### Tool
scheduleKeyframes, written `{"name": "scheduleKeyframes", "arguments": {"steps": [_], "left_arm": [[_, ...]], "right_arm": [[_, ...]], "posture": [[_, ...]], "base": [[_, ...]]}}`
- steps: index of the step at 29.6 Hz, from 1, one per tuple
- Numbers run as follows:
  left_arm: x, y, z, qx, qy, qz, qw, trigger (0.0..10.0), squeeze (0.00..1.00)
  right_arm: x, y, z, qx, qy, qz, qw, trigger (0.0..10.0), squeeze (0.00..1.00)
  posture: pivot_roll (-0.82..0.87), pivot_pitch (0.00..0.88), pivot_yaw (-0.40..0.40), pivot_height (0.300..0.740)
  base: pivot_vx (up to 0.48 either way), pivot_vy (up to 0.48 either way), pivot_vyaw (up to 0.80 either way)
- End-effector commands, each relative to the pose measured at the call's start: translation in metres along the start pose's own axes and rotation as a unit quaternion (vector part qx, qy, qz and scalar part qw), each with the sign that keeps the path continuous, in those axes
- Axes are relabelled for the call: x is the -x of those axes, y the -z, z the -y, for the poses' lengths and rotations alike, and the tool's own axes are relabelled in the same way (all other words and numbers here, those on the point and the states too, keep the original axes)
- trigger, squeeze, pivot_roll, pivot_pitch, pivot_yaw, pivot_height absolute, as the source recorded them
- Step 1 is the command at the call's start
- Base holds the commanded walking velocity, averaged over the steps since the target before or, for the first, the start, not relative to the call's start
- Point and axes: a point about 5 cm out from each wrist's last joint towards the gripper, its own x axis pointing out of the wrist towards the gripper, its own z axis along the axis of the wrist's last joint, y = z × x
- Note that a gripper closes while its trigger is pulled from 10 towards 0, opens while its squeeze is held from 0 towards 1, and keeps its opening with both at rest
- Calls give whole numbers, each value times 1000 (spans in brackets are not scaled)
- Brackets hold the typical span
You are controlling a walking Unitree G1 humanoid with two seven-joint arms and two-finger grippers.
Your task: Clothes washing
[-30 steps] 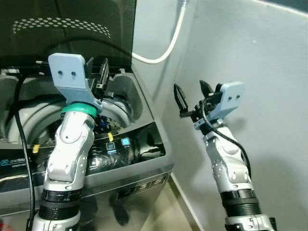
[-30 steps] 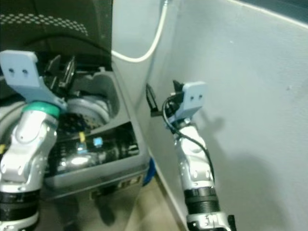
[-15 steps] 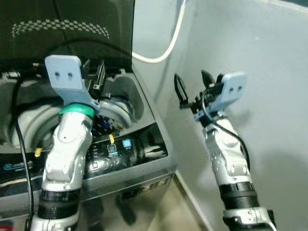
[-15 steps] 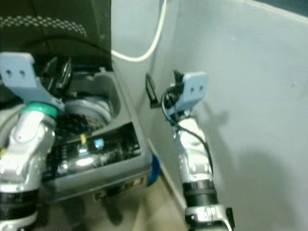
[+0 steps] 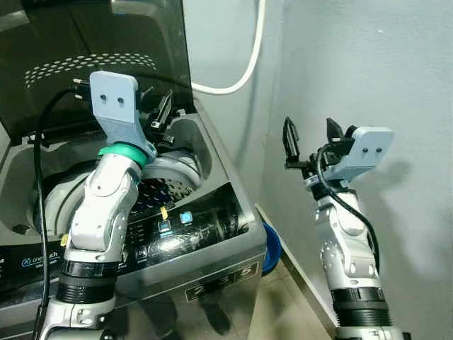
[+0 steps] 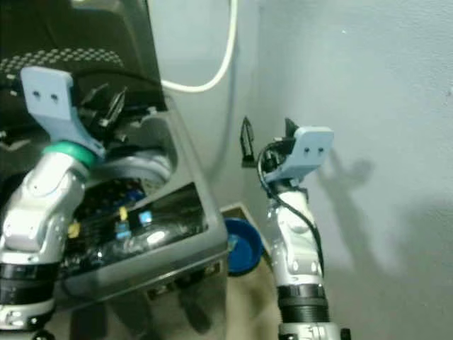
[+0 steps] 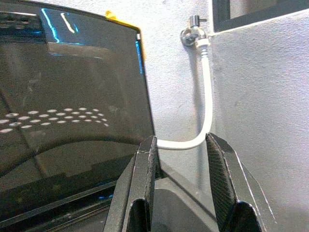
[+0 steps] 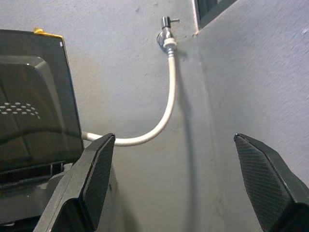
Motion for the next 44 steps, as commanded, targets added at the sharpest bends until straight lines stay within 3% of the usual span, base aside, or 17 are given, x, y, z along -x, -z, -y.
{"name": "scheduleKeyframes", "arguments": {"steps": [1,13,35,44], "left_arm": [[5,7,-4,3,-14,-6,1000,10000,0],[16,16,-8,-5,-32,-10,999,10000,0],[21,21,-7,-8,-34,-13,999,10000,0],[22,20,-8,-11,-36,-12,999,10000,0]], "right_arm": [[-3,-3,-5,-6,-17,3,1000,10000,0],[-4,3,-11,-2,-44,-19,999,10000,0],[-3,5,-10,10,-51,-27,998,10000,0],[-5,6,-9,15,-48,-30,998,10000,0]], "posture": [[-13,0,67,740],[-15,0,10,740],[-12,0,6,740],[2,0,2,740]], "base": [[0,0,0],[0,0,0],[0,0,0],[0,0,747]]}}
